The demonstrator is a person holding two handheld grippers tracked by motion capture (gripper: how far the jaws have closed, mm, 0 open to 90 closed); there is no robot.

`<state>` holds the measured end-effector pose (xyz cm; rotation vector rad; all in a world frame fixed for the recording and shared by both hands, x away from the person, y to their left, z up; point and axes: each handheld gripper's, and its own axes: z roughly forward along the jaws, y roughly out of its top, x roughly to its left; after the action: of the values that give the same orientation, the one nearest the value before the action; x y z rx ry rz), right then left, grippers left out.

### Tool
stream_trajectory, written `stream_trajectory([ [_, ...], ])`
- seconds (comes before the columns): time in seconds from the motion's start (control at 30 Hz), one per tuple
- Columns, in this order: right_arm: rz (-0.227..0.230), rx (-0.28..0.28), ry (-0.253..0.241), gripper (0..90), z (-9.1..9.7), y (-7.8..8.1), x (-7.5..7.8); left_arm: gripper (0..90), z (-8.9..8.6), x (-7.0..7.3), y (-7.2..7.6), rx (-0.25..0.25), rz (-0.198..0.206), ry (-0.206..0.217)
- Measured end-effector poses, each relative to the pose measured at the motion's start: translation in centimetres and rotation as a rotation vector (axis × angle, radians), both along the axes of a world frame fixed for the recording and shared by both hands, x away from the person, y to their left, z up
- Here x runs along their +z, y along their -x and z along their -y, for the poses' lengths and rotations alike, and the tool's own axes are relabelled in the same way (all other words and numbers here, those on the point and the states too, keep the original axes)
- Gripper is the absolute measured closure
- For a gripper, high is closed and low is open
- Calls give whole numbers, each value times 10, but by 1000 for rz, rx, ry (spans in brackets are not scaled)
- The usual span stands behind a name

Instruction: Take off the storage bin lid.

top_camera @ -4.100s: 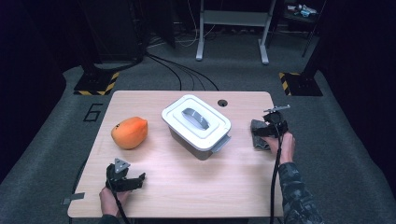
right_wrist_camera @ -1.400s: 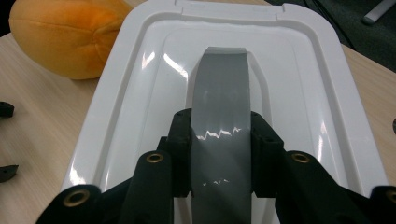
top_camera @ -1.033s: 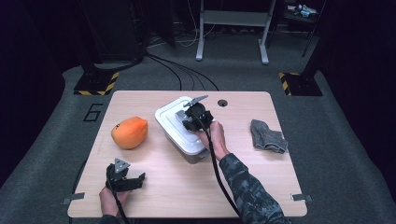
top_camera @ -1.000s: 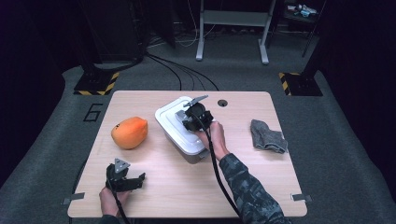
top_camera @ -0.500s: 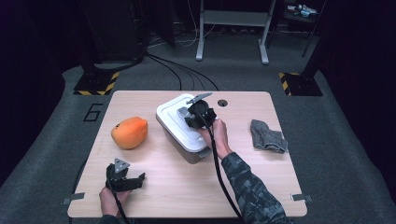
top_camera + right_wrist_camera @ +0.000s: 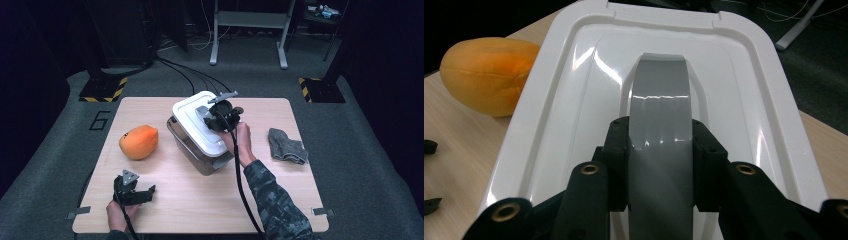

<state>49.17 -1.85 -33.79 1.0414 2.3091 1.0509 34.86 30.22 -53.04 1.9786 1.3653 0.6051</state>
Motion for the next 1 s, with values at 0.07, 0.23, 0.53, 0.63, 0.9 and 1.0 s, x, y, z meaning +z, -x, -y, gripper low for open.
stream_trajectory([
  [0.07, 15, -5, -1, 665, 5, -1, 5, 108, 0, 0, 0, 0, -1, 0],
  [0.23, 25, -39, -13, 665, 18, -1, 15, 108, 0, 0, 0, 0, -2, 0],
  [0.53, 50, -99, -12, 665, 47, -7, 22, 108, 0, 0, 0, 0, 0, 0],
  [0.63, 53, -117, -13, 665, 55, -9, 23, 108, 0, 0, 0, 0, 0, 0],
  [0.9, 55, -177, -12, 665, 78, -16, 22, 108, 0, 0, 0, 1, -5, 2],
  [1.0, 53, -200, -13, 665, 87, -18, 21, 108, 0, 0, 0, 1, -6, 2],
])
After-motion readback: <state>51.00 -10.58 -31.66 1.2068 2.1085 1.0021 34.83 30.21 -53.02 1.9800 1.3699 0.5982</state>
